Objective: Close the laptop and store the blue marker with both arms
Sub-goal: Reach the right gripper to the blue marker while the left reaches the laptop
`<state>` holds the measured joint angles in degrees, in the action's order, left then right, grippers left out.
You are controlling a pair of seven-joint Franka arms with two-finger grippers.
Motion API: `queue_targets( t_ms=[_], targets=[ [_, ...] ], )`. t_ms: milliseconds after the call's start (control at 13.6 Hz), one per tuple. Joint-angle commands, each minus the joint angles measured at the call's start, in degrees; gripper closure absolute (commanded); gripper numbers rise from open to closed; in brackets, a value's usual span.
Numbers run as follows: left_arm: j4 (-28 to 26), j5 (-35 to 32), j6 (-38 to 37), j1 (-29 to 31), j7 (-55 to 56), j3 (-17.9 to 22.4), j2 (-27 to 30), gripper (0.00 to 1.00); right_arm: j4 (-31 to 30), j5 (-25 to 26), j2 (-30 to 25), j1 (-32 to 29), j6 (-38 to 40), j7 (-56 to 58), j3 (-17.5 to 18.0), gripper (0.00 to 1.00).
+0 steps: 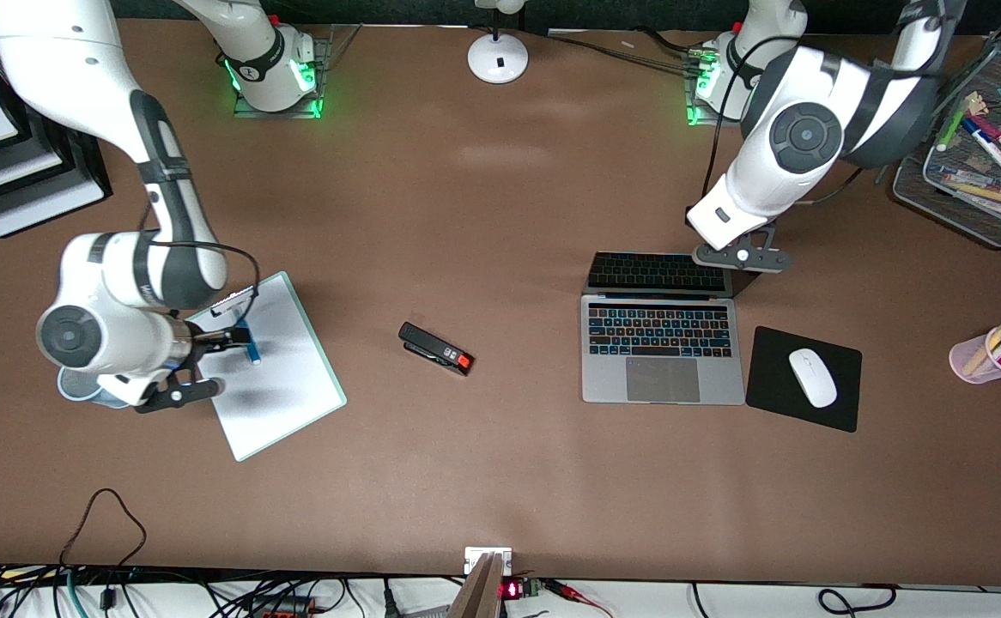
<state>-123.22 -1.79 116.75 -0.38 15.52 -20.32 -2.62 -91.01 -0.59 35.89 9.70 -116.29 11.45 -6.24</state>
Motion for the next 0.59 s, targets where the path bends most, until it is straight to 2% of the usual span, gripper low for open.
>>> queue_targets(
  t_ms=[0, 147, 367, 514],
  targets=[
    [-3.8, 0.1, 9.0, 0.6, -0.2, -0.4, -0.4, 0.99, -4.6, -0.9, -1.2, 0.1, -4.6, 1.0, -0.1, 0.00],
    [-3.8, 0.0, 15.3, 0.3, -0.1, -0.4, -2.7, 1.00, -6.7, -0.9, -1.4, 0.1, -6.2, 1.3, 0.2, 0.00],
    [-2.5, -0.6, 25.2, 0.6, -1.0, -0.2, -6.5, 1.00, -11.4, -0.9, -1.7, 0.1, -12.6, 2.9, 0.2, 0.00],
    [-0.5, -0.8, 27.9, 0.7, -1.0, -0.2, -9.7, 1.00, -11.7, -0.9, -1.7, 0.1, -13.5, 3.3, 0.2, 0.03]
  ],
)
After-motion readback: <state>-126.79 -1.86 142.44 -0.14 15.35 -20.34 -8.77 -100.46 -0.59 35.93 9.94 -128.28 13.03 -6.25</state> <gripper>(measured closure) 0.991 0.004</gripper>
